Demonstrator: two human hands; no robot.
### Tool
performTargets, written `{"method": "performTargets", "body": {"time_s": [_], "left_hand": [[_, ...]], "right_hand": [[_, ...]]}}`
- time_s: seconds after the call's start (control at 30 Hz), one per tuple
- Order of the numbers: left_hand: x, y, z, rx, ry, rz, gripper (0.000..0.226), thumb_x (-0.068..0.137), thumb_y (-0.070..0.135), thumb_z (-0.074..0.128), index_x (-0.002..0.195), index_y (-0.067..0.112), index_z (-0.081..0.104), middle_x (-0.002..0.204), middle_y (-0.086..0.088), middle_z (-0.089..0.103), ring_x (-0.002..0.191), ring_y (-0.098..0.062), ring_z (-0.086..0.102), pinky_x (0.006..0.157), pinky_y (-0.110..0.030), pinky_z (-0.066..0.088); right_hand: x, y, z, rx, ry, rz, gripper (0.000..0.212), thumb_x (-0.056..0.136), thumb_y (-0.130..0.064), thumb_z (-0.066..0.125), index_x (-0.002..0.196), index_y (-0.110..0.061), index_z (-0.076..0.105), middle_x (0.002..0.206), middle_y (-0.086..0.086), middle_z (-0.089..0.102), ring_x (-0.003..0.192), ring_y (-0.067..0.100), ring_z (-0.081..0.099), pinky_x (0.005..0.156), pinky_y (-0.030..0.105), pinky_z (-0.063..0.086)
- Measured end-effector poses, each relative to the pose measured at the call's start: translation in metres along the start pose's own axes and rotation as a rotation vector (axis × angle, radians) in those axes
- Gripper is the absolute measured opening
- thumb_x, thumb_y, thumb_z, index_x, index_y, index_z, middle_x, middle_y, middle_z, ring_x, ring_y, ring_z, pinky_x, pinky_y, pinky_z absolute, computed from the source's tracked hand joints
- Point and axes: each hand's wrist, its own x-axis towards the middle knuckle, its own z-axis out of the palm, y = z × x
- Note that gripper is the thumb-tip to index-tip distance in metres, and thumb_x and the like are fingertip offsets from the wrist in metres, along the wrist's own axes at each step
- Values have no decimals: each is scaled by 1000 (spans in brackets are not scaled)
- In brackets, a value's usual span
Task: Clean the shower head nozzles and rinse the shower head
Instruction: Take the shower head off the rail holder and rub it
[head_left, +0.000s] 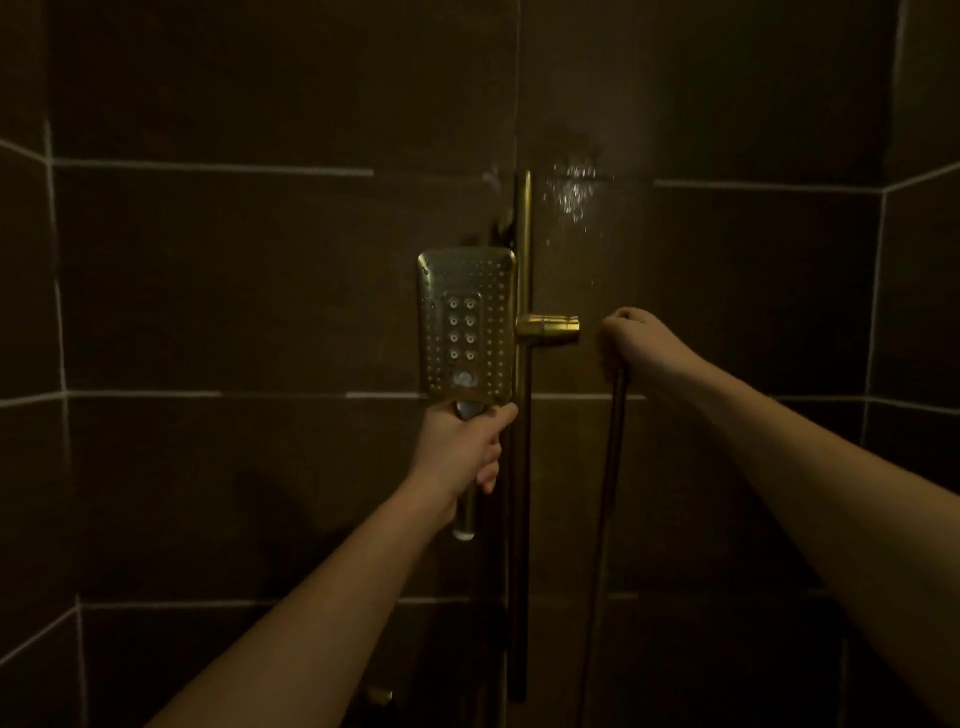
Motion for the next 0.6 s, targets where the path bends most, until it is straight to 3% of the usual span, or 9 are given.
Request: {"method": "performTargets", "body": {"time_s": [0.13, 0.27, 0.33, 0.6], "left_hand": [[15, 27, 1, 19, -16, 17, 22, 97, 18, 65, 77, 12, 57, 52, -2, 41, 44, -18, 36, 45, -28, 34], [27, 37, 0, 38, -52, -3, 15, 95, 19, 67, 84, 10, 62, 52, -1, 46, 43, -15, 40, 43, -27, 37], [31, 37, -1, 44, -62, -25, 14, 94, 20, 68, 85, 10, 63, 52, 0, 48, 42, -14, 42, 42, -26, 38], [45, 28, -7, 35, -44, -49, 20, 93, 21, 70, 77, 11, 62, 50, -1, 47, 40, -14, 41, 40, -26, 39]], "right_hand": [[36, -27, -10, 9, 47, -109, 21, 99, -15, 45, 78, -16, 48, 66, 2, 45, 59, 15, 43, 56, 31, 39], [69, -37, -8, 30, 125, -108, 9, 96, -25, 53, 92, -17, 51, 78, 3, 52, 69, 15, 49, 63, 34, 43], [81, -38, 0, 48, 117, -103, 10, 95, -27, 54, 89, -19, 51, 79, 3, 51, 70, 16, 48, 64, 36, 43], [98, -31, 24, 143, 34, -75, 10, 97, -27, 50, 100, -18, 50, 83, 3, 54, 67, 14, 49, 56, 29, 43]]}}
